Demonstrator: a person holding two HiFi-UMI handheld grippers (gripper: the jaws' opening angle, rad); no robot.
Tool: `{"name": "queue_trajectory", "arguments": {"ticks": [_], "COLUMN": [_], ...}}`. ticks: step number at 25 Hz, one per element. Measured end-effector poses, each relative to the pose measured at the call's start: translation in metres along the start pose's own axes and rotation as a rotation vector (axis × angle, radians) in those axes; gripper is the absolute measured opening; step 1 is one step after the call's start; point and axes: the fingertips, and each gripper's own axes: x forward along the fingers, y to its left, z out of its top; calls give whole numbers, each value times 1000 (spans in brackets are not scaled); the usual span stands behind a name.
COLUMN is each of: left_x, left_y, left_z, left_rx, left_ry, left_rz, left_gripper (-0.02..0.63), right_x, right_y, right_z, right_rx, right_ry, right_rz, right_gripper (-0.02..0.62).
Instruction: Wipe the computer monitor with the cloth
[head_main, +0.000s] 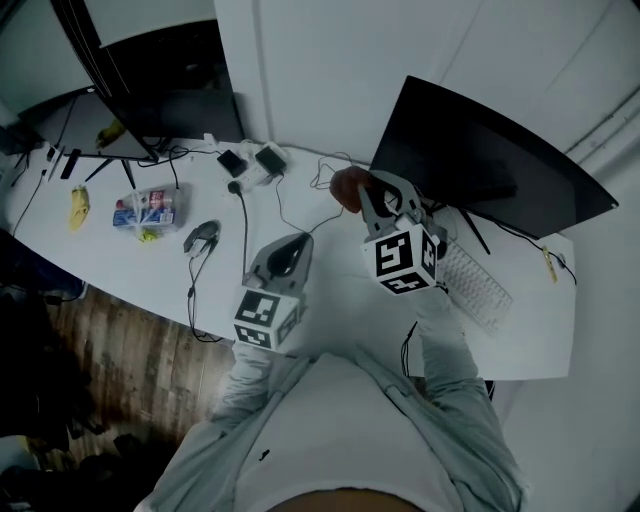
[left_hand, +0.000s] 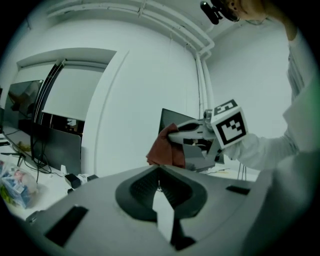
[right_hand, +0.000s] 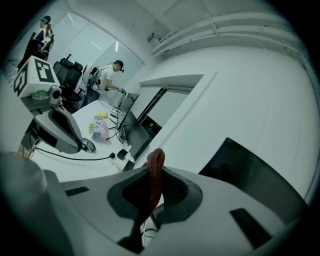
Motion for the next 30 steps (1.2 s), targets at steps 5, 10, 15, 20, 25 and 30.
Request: {"name": "queue_trajectory", "arguments": {"ticks": [5, 10, 15, 20, 25, 30], "left_x": [7, 19, 33, 42, 42, 36], "left_y": [-18, -42, -62, -80, -88, -88], "left_z": [-8, -18, -23, -33, -36, -39], "left_rx": [5, 16, 25, 28, 30, 42], "left_ry": [16, 33, 37, 55, 43, 40], "left_rz": [-44, -107, -157, -181, -181, -161], "left_gripper": [21, 21, 21, 21, 21, 21], "right_x": [-36, -79, -120, -159, -183, -191], "right_y": [12, 9, 2, -3, 7, 18], "right_z": [-44, -85, -118, -149, -167, -178], "right_rx": [115, 269, 387, 486, 552, 598], "right_ry": [55, 89, 98, 84, 52, 53], "right_rz": [-25, -81, -165, -244, -277, -279], "right_gripper": [37, 38, 38, 38, 38, 38]}}
